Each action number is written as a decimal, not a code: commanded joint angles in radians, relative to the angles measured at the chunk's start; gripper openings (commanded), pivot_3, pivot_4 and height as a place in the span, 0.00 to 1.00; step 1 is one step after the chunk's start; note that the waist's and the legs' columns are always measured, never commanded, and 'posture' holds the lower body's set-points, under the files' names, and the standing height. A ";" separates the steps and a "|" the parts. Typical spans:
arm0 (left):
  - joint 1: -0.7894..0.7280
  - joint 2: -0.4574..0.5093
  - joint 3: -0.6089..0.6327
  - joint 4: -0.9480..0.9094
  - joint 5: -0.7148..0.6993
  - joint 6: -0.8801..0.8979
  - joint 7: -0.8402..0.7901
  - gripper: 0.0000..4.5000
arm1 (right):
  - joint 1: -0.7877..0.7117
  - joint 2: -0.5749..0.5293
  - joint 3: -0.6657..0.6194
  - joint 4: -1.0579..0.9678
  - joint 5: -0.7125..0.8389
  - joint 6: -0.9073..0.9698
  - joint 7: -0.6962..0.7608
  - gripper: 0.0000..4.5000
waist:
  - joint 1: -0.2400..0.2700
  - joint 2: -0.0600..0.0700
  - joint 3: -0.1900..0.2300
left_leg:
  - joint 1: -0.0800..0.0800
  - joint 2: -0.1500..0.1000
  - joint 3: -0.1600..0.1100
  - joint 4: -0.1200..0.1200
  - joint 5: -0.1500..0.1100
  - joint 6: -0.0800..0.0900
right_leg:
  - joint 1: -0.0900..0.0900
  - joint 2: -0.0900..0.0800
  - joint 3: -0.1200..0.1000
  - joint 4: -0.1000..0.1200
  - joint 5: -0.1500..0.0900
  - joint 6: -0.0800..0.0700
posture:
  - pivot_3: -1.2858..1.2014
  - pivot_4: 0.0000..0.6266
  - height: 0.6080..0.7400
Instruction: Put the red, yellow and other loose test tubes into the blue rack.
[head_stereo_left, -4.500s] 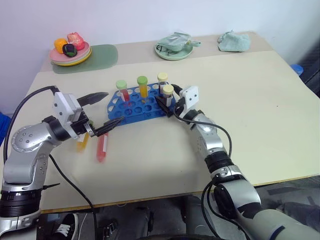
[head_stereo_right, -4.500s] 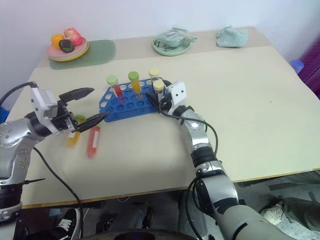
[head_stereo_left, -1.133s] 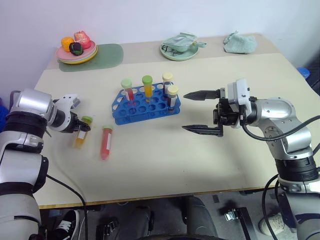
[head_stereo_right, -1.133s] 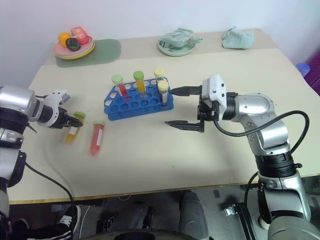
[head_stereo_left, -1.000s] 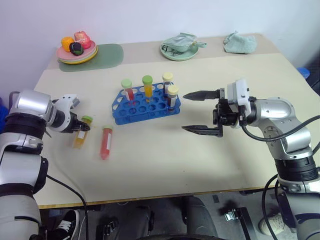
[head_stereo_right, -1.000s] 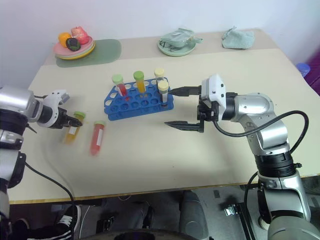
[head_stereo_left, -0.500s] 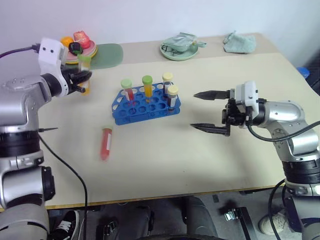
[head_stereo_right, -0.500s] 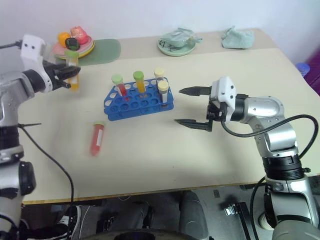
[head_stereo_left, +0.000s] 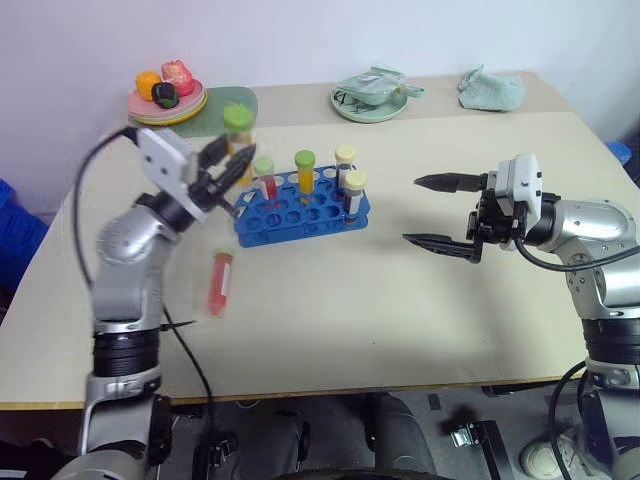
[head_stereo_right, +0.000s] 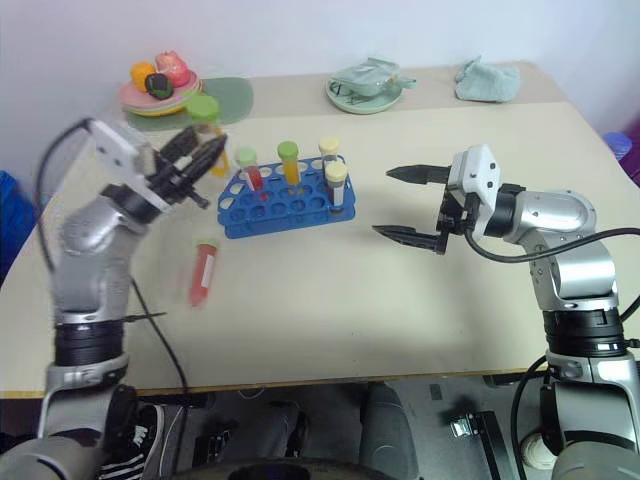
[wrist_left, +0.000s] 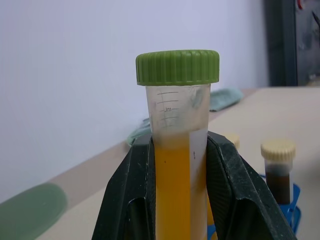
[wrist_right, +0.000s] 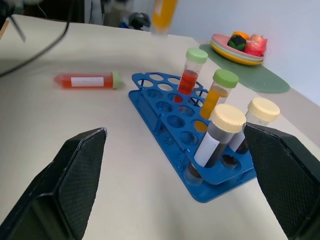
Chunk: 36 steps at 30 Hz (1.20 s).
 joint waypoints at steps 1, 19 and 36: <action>-0.045 -0.049 -0.055 0.099 0.053 -0.135 0.024 0.17 | -0.005 -0.028 -0.042 -0.044 0.011 0.008 -0.015 1.00 | 0.001 0.000 0.000 | 0.000 0.000 0.000 0.000 0.000 0.000 | 0.000 0.000 0.000 0.000 0.000 0.000 | 0.52 0.24 1.00; -0.073 -0.195 -0.146 0.329 0.110 -0.313 0.128 0.17 | 0.030 -0.034 -0.064 -0.107 0.018 0.045 -0.071 1.00 | 0.001 0.000 0.000 | 0.000 0.000 0.000 0.000 0.000 0.000 | 0.000 0.000 0.000 -0.001 0.000 0.000 | 0.52 0.24 1.00; -0.142 -0.265 -0.150 0.523 0.093 -0.396 0.103 0.17 | 0.023 -0.040 -0.066 -0.100 0.005 0.036 -0.081 1.00 | 0.000 0.000 0.000 | 0.000 0.000 0.000 0.000 0.000 0.000 | 0.003 0.001 0.000 -0.011 0.004 0.002 | 0.52 0.24 1.00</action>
